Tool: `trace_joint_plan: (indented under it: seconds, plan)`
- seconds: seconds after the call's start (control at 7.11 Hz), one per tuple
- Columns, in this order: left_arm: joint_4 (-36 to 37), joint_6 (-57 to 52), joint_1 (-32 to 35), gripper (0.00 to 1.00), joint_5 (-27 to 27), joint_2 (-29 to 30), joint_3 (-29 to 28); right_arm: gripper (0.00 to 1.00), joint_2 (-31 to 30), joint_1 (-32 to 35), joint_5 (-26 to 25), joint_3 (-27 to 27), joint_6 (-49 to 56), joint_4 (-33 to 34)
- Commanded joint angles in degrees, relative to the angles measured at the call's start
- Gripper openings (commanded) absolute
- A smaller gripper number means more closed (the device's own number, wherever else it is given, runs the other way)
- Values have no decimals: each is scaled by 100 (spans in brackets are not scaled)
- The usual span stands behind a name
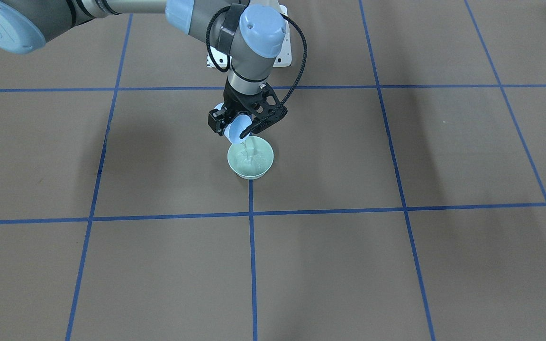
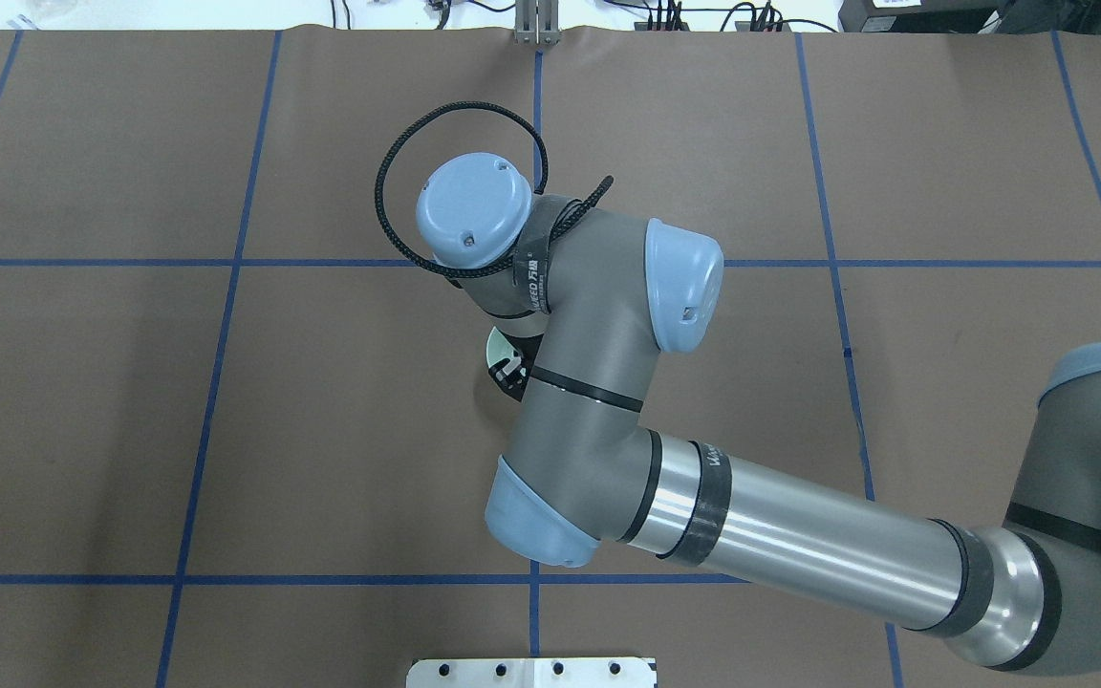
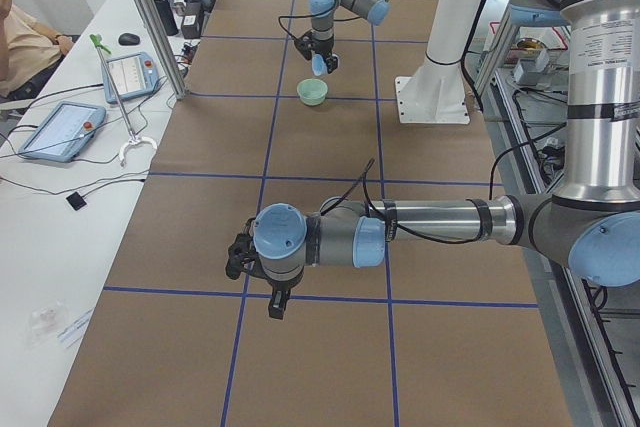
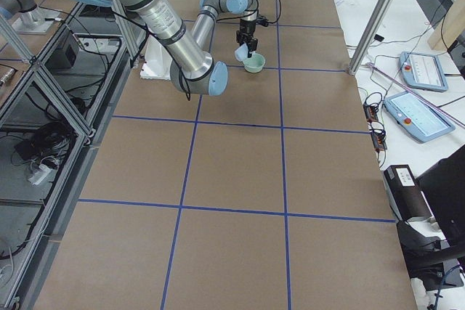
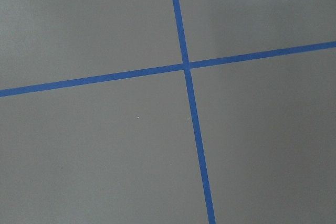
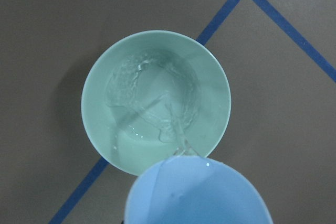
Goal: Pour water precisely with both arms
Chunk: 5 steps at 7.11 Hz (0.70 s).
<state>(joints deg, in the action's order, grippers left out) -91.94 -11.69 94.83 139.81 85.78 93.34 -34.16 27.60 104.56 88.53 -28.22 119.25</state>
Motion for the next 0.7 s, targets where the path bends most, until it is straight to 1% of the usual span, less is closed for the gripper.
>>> trace_joint_plan:
  seconds: [0.0,0.28,0.56]
  plan:
    - [1,0,0,100,2,0,0,0,513,9,-6,-422,0,631]
    - [10,0,0,100,2,0,0,0,917,0,-32,-826,9,1150]
    - [10,0,0,100,2,0,0,0,1174,0,-41,-1240,9,1276]
